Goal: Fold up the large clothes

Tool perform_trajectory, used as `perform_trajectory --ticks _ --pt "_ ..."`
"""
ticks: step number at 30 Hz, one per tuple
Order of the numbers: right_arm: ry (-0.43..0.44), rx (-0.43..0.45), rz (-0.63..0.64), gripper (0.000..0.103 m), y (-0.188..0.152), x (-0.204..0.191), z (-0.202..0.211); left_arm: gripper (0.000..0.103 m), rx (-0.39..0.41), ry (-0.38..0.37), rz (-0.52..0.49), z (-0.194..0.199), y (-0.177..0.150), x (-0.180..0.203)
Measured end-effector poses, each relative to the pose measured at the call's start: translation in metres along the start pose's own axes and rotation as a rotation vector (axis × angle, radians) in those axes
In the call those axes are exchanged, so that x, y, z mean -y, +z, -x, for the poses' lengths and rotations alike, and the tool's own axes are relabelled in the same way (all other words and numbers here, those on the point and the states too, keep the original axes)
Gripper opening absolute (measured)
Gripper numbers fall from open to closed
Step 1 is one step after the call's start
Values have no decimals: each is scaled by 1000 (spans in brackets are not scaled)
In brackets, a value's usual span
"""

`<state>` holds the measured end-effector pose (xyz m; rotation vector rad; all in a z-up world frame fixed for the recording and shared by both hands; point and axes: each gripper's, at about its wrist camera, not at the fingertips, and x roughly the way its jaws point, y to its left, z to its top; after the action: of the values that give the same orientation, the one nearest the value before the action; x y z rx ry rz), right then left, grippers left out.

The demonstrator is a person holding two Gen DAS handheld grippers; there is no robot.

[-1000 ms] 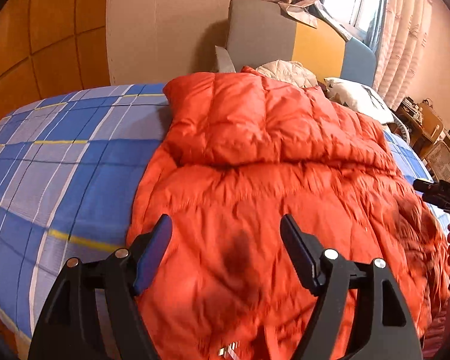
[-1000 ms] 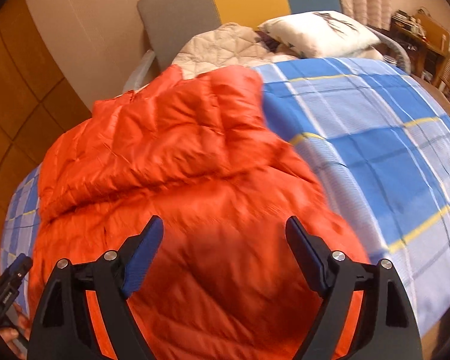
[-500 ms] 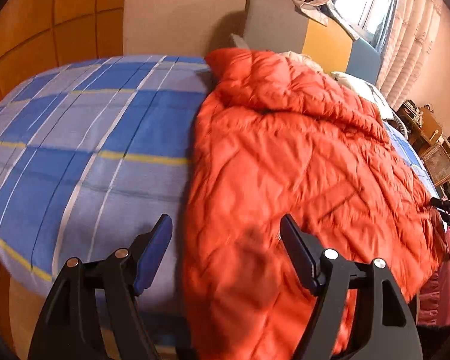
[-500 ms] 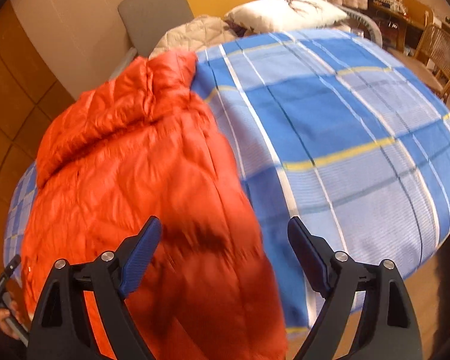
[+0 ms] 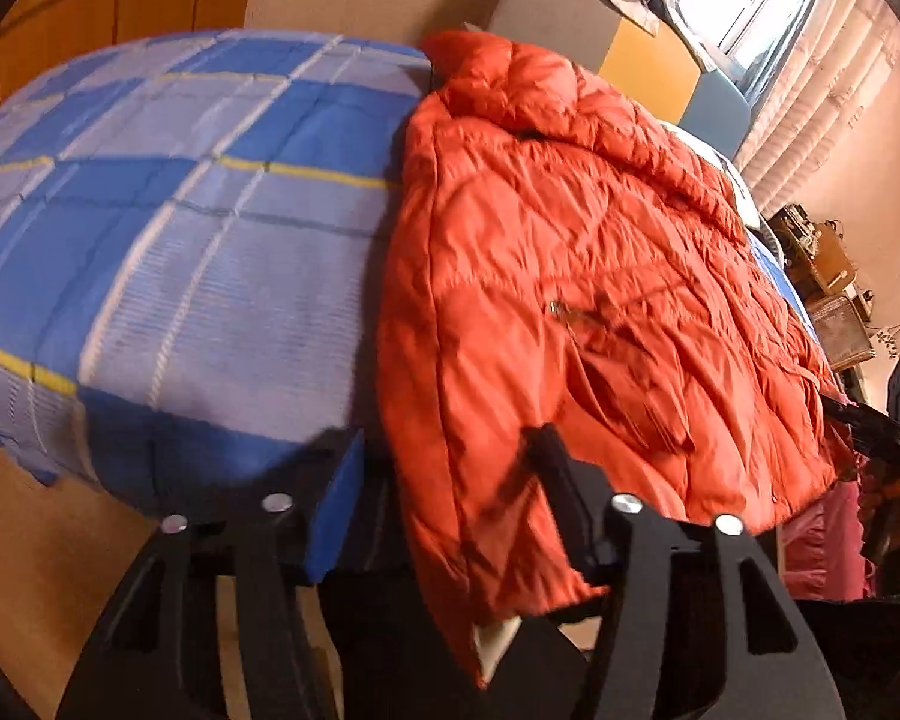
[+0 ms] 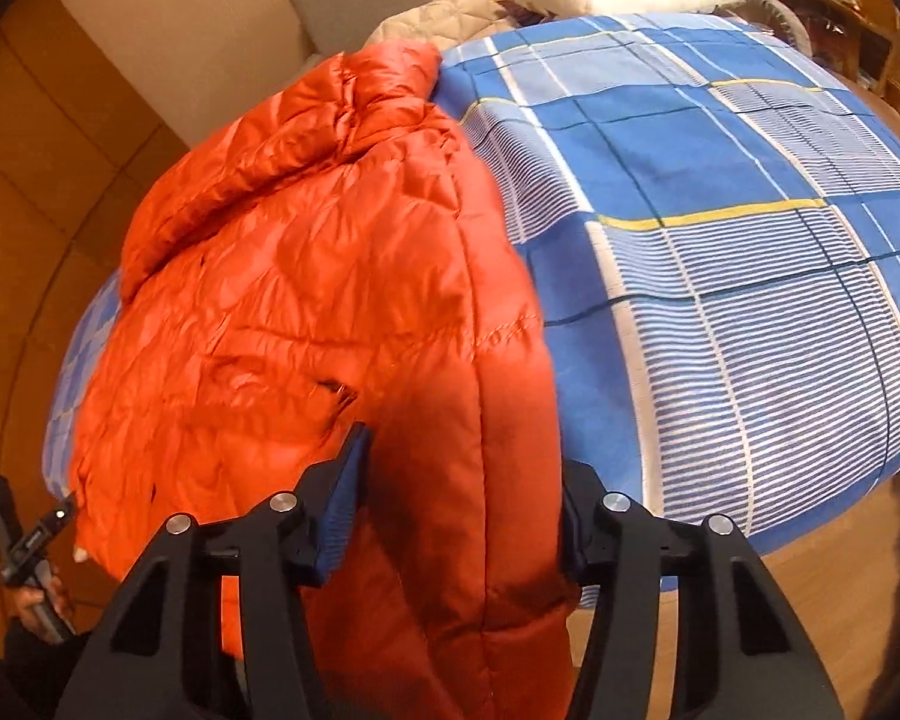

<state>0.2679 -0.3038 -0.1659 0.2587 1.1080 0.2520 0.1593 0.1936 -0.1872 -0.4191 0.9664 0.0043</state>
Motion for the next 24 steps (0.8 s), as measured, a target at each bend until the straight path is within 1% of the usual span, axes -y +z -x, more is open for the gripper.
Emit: perform_trajectory --ticks 2,3,4,5,6,7,9,11,14,16,19,21,24 --pt "11 -6 7 47 -1 -1 1 42 -14 -16 -6 -2 -3 3" --pt "13 -7 12 41 -1 -2 1 38 -16 -17 -11 -3 -3 4" --pt "16 -5 19 37 -1 -2 3 26 -13 -26 -25 -2 -3 7" --pt "20 -4 27 29 -1 -3 5 17 -7 -27 -38 0 -3 9" --pt "26 -4 39 24 -1 -5 7 15 1 -28 -54 4 -3 11" --pt "30 -3 53 22 -1 -8 11 12 8 -39 -61 8 -3 13" --pt "31 -4 81 16 -2 -13 19 10 15 -44 -70 16 -4 13" --pt "31 0 114 15 -3 -18 28 9 24 -62 -74 26 -5 12" --pt "38 -6 148 14 -5 -22 41 8 34 -79 -79 45 -10 11" --pt "40 -17 184 14 -13 -25 54 8 37 -89 -83 54 -12 9" --pt "45 -24 203 14 -24 -26 68 8 38 -115 -86 68 -20 7" --pt "56 -21 208 13 -29 -26 78 8 46 -147 -91 80 -27 6" --pt "70 -1 217 12 -32 -29 93 8 80 -197 -98 100 -26 5"
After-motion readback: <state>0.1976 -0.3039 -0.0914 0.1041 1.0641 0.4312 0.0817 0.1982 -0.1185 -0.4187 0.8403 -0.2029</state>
